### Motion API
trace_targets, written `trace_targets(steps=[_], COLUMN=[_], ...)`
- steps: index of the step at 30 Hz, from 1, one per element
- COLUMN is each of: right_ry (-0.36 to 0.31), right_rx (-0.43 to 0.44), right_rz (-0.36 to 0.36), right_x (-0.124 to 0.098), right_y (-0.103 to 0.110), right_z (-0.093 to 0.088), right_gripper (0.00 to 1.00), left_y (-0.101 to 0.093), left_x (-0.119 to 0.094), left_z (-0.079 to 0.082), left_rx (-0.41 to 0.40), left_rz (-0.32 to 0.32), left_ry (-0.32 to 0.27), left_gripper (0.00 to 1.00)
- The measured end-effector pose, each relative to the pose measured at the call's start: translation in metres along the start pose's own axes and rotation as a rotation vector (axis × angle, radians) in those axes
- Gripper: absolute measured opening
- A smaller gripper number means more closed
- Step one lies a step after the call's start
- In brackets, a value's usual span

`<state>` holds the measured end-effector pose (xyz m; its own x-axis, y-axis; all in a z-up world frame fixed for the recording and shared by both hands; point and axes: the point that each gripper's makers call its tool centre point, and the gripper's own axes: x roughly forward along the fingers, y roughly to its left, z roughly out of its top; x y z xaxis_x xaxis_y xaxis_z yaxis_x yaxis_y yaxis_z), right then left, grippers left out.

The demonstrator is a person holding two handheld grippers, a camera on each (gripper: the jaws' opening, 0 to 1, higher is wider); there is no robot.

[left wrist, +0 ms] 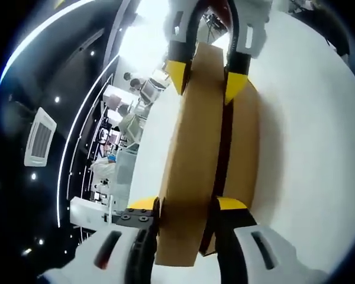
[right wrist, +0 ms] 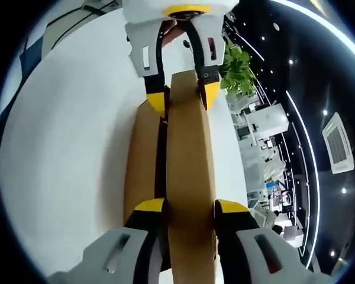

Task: Operate the shoe box by opening the lid, removing the specified soft item, and placing it in the target area until the item is outside and the box remains undamaged.

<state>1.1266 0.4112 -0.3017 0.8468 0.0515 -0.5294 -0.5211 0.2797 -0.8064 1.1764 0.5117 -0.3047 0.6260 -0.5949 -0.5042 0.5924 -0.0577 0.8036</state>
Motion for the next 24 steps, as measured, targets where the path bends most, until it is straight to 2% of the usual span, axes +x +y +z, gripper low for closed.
trace_targets(steps=[1,9,13,18,24], right_ry=[0.002,0.017,0.012,0.003,0.005], right_rx=[0.002,0.023,-0.001,0.007,0.012], right_rz=[0.001,0.013,0.018,0.02,0.024], right_x=[-0.0001,0.0051,0.0046,0.0041,0.0019], right_y=[0.0,-0.0009,0.0,-0.0029,-0.0064], right_z=[-0.0002,-0.0025,-0.0013,-0.0003,0.0003], right_gripper=[0.31,0.36,0.32,0.32,0.32], left_y=[0.0021,-0.0011,0.0015,0.0051,0.006], left_x=[-0.0007,0.001,0.0003,0.0013,0.0032], left_z=[0.0008,0.0006,0.0009,0.0021,0.0011], left_rx=[0.0,0.007,0.02,-0.011,0.027], left_rz=[0.003,-0.021,-0.028,-0.027,-0.027], left_ry=[-0.005,-0.008,-0.014,-0.018,-0.018], left_gripper=[0.33,0.32,0.32,0.36,0.33])
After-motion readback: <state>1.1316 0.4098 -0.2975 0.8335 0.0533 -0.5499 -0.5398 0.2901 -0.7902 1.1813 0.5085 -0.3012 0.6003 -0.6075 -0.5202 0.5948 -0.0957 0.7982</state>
